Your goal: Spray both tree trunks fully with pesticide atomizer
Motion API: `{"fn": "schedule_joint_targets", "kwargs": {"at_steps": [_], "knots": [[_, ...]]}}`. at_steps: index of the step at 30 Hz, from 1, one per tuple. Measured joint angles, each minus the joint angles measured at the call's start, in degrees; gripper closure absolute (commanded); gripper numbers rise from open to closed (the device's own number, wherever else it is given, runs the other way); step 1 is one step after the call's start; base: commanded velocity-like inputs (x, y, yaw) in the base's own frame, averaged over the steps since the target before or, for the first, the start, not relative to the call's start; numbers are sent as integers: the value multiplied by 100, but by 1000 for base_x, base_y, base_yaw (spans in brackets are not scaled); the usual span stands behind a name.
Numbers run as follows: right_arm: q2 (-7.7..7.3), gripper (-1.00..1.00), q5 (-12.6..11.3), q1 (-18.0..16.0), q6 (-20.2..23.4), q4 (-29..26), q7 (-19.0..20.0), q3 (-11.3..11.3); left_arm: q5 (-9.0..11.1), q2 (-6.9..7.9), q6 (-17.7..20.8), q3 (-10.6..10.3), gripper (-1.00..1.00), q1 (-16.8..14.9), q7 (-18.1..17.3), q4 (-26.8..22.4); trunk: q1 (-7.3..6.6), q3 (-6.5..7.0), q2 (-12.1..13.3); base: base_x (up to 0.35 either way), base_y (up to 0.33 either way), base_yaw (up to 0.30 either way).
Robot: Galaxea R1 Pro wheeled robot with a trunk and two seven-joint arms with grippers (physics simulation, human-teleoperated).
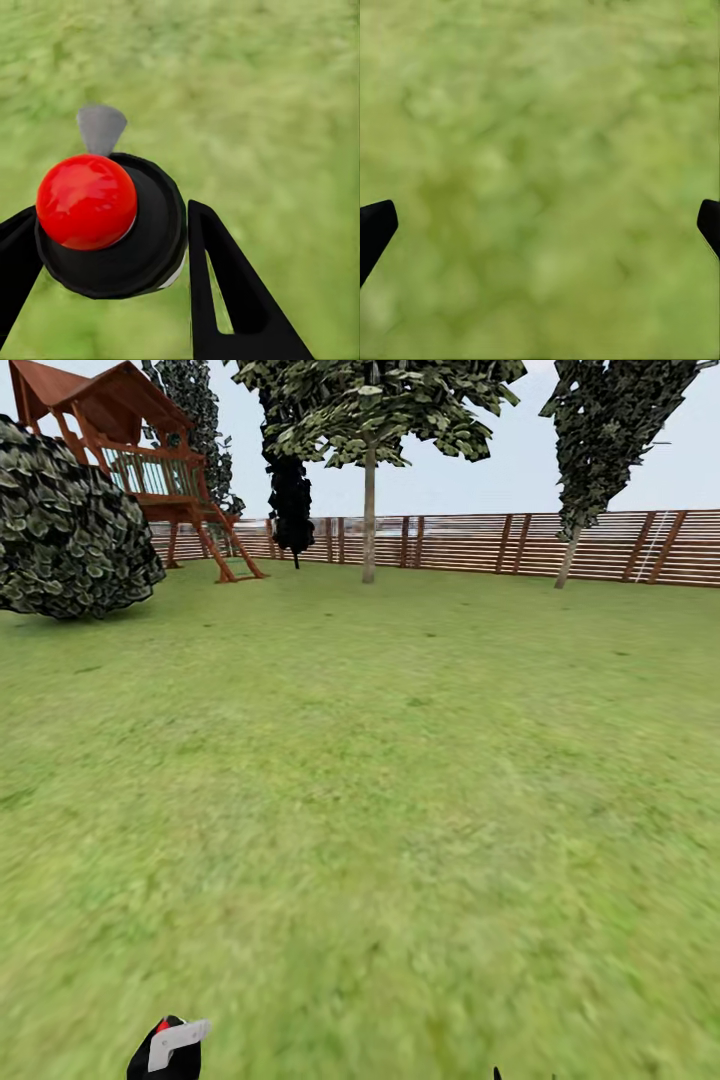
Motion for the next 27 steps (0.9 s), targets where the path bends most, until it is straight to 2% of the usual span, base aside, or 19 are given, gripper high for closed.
{"fn": "schedule_joint_targets", "kwargs": {"at_steps": [27], "knots": [[0, -100, 0, 0, 0, 0, 7, 0, 0, 6, 0, 2, 100, 0, 1, 0, 0, 0, 0, 336, -76, 0]]}}
